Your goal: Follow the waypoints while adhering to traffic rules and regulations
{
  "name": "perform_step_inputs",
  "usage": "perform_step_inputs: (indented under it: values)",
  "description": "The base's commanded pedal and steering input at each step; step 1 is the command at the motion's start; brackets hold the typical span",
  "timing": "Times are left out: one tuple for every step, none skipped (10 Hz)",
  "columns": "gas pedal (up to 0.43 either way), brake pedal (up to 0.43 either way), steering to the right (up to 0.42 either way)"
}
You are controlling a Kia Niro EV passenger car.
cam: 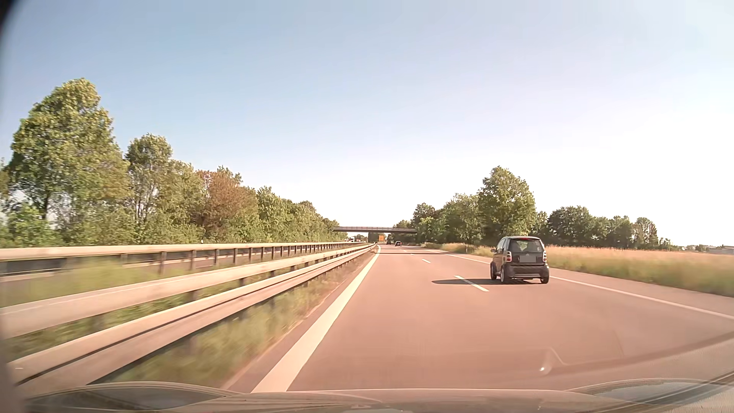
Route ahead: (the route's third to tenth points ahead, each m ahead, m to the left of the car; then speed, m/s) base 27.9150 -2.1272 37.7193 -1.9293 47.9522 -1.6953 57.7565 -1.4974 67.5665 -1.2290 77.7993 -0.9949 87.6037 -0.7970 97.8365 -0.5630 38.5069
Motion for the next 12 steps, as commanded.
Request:
perform_step_inputs:
  values:
    - [0.398, 0.012, 0.0]
    - [0.398, 0.012, 0.0]
    - [0.398, 0.012, 0.0]
    - [0.398, 0.012, 0.0]
    - [0.398, 0.012, 0.0]
    - [0.398, 0.012, -0.001]
    - [0.398, 0.012, -0.001]
    - [0.398, 0.006, -0.001]
    - [0.398, 0.012, -0.001]
    - [0.39, 0.012, -0.001]
    - [0.37, 0.012, -0.001]
    - [0.358, 0.012, 0.0]
